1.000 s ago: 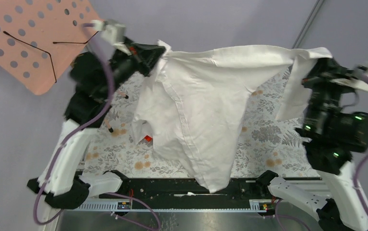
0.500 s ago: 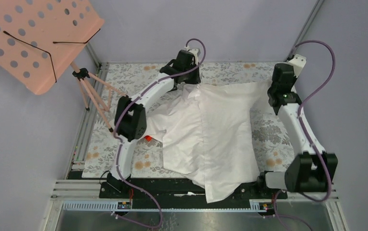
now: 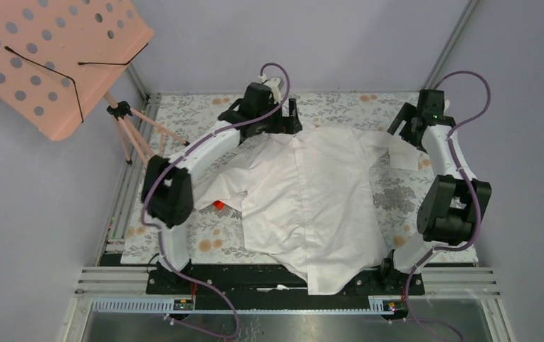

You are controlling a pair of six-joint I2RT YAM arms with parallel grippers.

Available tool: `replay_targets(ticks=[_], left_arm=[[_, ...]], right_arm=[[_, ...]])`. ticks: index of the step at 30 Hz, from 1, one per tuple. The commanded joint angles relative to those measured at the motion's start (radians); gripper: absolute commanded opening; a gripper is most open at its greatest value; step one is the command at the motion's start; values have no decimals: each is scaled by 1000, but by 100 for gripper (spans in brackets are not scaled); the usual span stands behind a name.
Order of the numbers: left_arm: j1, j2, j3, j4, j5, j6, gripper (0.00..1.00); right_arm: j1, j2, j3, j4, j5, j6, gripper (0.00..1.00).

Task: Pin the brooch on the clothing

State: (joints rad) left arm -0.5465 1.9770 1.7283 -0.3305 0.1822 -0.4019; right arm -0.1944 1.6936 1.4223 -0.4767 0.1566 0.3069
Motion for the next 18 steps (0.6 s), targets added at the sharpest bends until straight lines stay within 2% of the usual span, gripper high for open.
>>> replay_targets(ticks=[1,4,9,18], left_arm=[[8,-248,-254,91,46,-20,99],[61,-348,-407,93,99,-58,99],[173,-483,-596,88,169,-106,99],[297,-600,-717,79,209,-132,99]], right_arm=[[7,-84,-109,-110,-24,22,100],[7,-32,-102,-165,25,-17,97],[7,125,9,-277,43,-84,85],[7,314,156,-342,23,-121,77]])
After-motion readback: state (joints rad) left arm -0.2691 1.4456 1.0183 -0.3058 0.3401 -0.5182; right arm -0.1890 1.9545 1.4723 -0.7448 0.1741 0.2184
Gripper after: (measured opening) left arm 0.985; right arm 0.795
